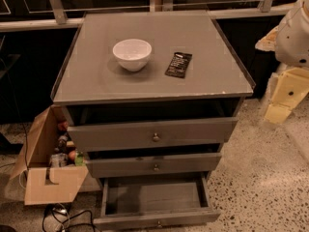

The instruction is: Close bottom drawer

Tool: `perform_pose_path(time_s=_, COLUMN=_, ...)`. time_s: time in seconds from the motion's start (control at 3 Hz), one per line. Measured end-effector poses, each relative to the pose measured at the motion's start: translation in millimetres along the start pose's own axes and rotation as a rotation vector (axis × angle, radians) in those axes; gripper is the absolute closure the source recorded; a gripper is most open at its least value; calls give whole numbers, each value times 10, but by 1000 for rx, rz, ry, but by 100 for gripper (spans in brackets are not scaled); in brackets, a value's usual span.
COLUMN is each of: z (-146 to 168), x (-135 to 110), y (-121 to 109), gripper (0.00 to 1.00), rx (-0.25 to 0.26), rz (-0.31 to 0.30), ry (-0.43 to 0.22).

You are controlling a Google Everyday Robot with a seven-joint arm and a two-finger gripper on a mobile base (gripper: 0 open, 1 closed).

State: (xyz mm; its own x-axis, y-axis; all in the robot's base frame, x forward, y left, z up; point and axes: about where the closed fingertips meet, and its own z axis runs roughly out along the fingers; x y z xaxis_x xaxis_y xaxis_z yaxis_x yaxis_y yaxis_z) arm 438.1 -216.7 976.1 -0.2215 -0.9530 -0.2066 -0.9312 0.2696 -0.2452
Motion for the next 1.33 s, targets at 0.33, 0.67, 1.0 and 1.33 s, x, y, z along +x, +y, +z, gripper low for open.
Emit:
perform_pose_path(time_s=0.33, z=0, x=0, y=0, gripper=0, rx=0, rz=0, ry=0)
perform_pose_path(time_s=0.67, z=0, x=0, y=0, gripper=21, rx=0, rz=0, ry=0)
perform_pose_path(time_s=1.0, z=0, x=0, y=0, gripper=44, rx=0, rz=0, ry=0)
perform_pose_path(time_s=1.33, z=0, x=0, y=0, gripper=68, rx=0, rz=0, ry=0)
